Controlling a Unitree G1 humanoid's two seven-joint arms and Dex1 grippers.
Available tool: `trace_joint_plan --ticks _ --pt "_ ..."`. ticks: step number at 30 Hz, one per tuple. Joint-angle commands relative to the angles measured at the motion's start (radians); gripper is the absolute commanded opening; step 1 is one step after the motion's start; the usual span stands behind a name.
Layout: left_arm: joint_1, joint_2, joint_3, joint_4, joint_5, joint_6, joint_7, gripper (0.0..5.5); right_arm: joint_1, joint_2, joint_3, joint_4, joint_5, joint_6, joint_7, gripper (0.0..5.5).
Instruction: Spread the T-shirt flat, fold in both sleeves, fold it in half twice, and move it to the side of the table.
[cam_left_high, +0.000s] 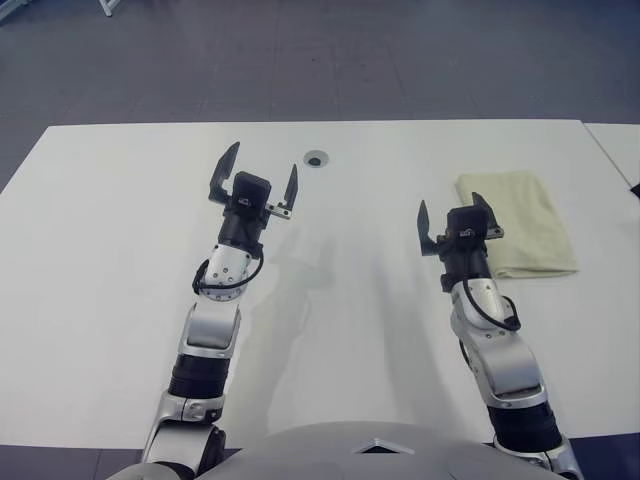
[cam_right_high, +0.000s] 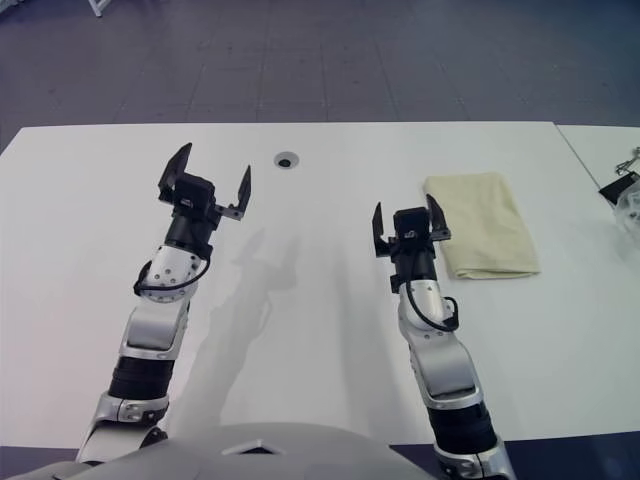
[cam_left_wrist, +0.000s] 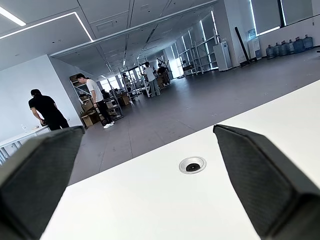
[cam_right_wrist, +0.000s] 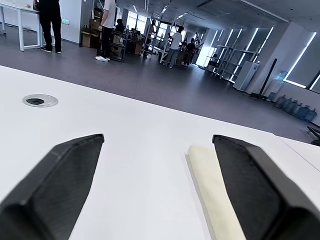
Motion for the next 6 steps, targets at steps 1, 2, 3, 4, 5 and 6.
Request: trace_joint_plan --ticks 1,2,3,4,5,6 --pt "0.015 -0.004 -0.013 -0.008 0.023 -0.007 0.011 4.10 -0.021 0.007 -0.053 0.026 0.012 0.014 0.050 3.37" --pt "0.018 -0.009 -0.020 -0.010 0.027 -0.009 0.012 3.95 -0.022 0.007 -0.062 0.029 0.010 0.014 0.058 3.22" --pt "0.024 -0.013 -0.027 -0.014 0.031 -0.011 0.013 3.78 -0.023 0.009 -0.068 0.030 0.007 0.014 0.065 3.06" --pt "0.031 -0.015 -0.030 -0.018 0.033 -0.014 0.015 3.57 -0.024 0.014 -0.070 0.029 0.002 0.015 0.070 2.86" --pt "0.038 -0.015 -0.031 -0.021 0.033 -0.016 0.016 3.40 -0.022 0.018 -0.069 0.026 -0.005 0.017 0.073 2.70" --pt "0.048 -0.017 -0.030 -0.028 0.036 -0.018 0.021 3.26 -0.017 0.021 -0.070 0.022 -0.011 0.017 0.078 2.56"
